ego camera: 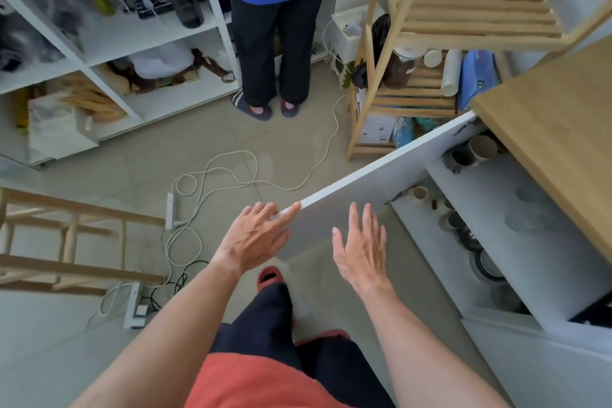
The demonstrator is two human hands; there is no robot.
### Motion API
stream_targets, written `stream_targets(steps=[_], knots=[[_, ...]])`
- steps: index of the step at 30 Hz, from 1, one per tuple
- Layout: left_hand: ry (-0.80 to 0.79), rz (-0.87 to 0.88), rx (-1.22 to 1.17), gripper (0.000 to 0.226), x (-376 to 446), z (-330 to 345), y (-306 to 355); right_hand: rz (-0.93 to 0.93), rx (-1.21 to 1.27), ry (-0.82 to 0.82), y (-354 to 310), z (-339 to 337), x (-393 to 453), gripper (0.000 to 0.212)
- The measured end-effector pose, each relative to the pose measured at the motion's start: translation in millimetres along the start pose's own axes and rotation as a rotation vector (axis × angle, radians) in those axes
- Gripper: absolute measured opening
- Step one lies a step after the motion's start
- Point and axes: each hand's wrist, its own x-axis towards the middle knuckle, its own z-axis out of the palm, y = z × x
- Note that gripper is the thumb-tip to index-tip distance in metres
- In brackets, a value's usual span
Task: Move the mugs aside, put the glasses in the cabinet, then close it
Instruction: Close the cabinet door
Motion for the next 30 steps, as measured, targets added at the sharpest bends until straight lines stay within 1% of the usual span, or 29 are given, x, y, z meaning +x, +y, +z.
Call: stream_targets(steps=[3,6,8,12,14,19,21,24,30], knots=[[0.036,0.193,-0.040,0.055,-12.7,4.6,20.6,0.063,0.018,0.006,26.0,3.8,-30.1,0.068],[-0.044,0.343,-0.094,0.070,-23.3,15.2,44.0,0.139,0.037,0.010,55.3,4.6,-55.2,0.067],[-0.104,0.416,-0.092,0.084,-31.7,24.3,67.3,0.189,0.062,0.033,75.2,3.7,-71.3,0.067],[-0.099,0.505,-0.122,0.095,-42.1,33.8,122.8,0.292,0.101,0.074,116.4,1.3,-107.1,0.066],[-0.087,0.582,-0.134,0.091,-38.2,34.2,144.7,0.361,0.130,0.101,138.7,-0.1,-125.9,0.066],[-0.107,0.858,-0.080,0.069,-2.8,30.4,205.4,0.565,0.175,0.157,191.4,-6.4,-169.1,0.066],[-0.090,0.929,-0.056,0.064,9.4,31.0,236.9,0.629,0.198,0.203,212.3,-14.1,-179.7,0.066],[-0.077,0.967,-0.047,0.058,24.5,32.7,283.7,0.725,0.215,0.290,243.5,-29.5,-191.7,0.065],[-0.102,0.921,-0.003,0.058,55.6,26.4,369.1,0.834,0.191,0.400,285.2,-57.5,-203.7,0.062]])
